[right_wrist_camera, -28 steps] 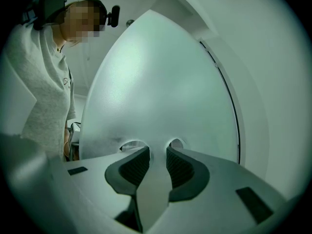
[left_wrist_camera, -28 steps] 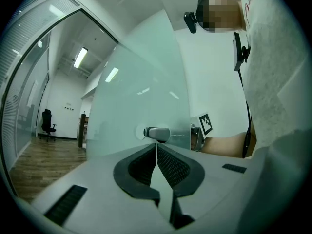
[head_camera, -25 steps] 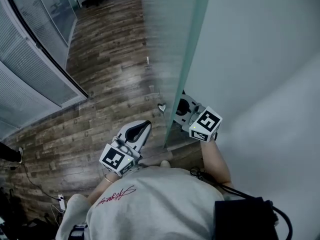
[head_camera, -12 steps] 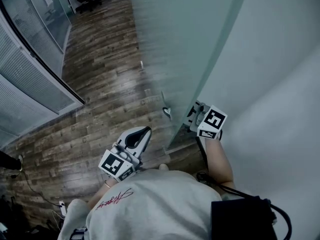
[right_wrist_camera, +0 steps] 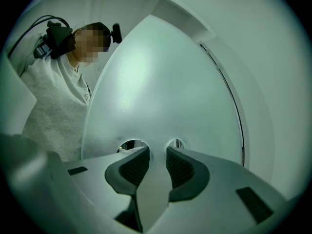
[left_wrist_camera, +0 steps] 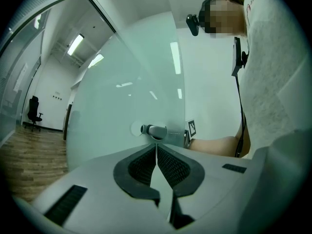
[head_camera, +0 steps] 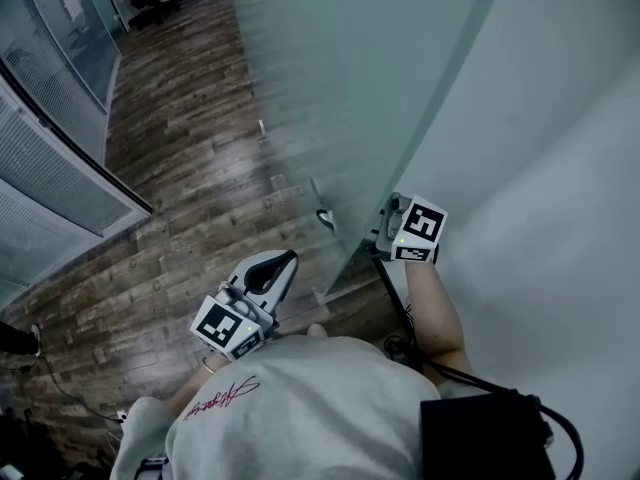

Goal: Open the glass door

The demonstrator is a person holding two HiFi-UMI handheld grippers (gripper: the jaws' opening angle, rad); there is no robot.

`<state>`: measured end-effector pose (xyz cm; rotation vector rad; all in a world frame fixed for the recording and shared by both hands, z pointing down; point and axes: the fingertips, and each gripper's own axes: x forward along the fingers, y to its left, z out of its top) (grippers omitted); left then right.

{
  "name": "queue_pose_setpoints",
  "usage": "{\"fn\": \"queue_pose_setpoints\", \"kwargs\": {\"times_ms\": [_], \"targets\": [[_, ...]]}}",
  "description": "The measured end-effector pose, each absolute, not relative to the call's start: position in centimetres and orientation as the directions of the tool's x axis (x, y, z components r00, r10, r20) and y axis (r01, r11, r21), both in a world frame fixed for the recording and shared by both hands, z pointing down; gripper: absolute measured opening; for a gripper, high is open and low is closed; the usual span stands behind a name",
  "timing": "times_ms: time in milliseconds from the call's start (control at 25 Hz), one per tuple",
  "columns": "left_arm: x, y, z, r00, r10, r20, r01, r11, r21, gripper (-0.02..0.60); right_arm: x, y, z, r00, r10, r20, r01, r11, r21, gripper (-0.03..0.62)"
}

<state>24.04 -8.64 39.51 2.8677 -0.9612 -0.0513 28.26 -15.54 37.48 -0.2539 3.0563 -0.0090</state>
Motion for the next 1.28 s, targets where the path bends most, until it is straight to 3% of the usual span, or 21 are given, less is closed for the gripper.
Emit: {"fn": "queue_pose_setpoints", "kwargs": {"times_ms": [480,1280], "targets": [[27.4,-9.7,38.1,0.833,-0.553,-0.005,-0.549,-0.829,0.102,0.023,30.1,-16.3,36.9,-0.986,-0.141,-0.092,-0.14,0.99,-0.016,0.115],[27.7,-9.0,39.0,0.816,-0.577,0.034,-0.577,-0.812,0.089,0.024,34.7,-17.7,36.8,-0.985,-0.125,-0.116,-0.125,0.992,-0.007,0.123]]}}
